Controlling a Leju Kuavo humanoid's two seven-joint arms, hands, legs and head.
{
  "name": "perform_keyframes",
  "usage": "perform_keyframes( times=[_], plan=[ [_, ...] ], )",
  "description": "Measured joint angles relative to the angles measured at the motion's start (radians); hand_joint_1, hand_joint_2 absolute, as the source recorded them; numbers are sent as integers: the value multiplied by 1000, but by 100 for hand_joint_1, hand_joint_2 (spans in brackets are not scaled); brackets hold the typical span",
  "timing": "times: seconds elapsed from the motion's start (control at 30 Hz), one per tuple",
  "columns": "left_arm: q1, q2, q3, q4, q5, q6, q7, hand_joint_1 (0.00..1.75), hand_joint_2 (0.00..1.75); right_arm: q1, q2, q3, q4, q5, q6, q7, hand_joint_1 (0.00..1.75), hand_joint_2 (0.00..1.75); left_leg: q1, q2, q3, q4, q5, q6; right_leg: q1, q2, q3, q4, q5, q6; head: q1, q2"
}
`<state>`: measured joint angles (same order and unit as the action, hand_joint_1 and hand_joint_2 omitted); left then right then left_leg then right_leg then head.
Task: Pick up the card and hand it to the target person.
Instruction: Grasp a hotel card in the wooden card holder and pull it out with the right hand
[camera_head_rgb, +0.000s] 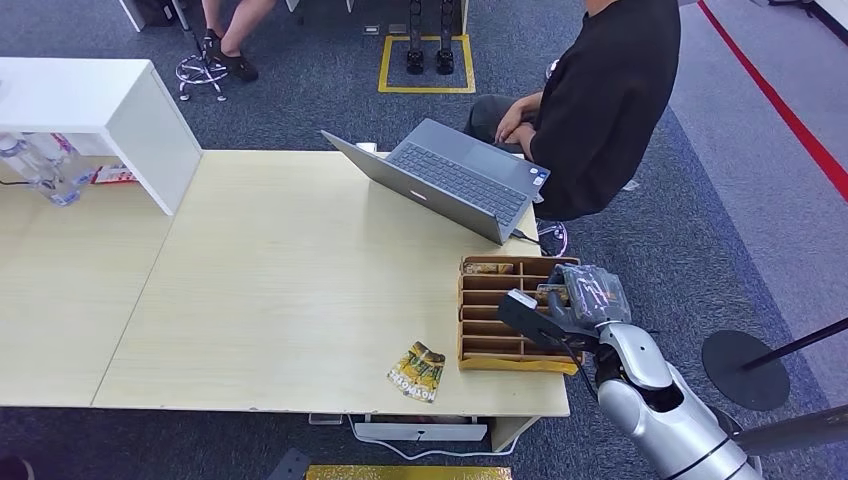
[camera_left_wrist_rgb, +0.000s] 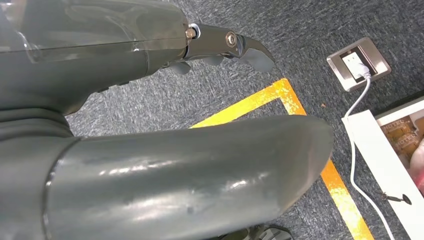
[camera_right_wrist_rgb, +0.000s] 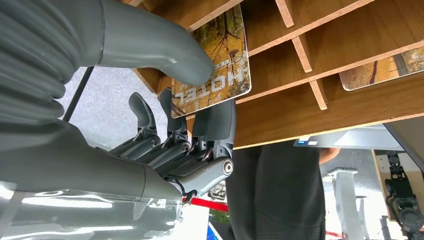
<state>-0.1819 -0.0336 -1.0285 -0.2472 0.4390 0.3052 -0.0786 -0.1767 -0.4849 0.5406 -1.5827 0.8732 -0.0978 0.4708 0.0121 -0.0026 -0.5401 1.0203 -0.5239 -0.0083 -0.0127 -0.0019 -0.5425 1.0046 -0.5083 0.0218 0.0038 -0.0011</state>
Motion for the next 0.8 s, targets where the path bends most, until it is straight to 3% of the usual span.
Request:
perform_keyframes(
  times=[0.3,0.8],
  plan=[
    [0,0,0,0,-1,0,-2,0,0,0,-2,-1,-12,8,-13,8,134,175,0,0,0,0,0,0,0,0,0,0,0,0,0,0],
    [2,2,0,0,3,2,-7,0,0,0,-29,-22,-176,51,25,45,136,175,0,0,0,0,0,0,0,0,0,0,0,0,0,0]
  ],
)
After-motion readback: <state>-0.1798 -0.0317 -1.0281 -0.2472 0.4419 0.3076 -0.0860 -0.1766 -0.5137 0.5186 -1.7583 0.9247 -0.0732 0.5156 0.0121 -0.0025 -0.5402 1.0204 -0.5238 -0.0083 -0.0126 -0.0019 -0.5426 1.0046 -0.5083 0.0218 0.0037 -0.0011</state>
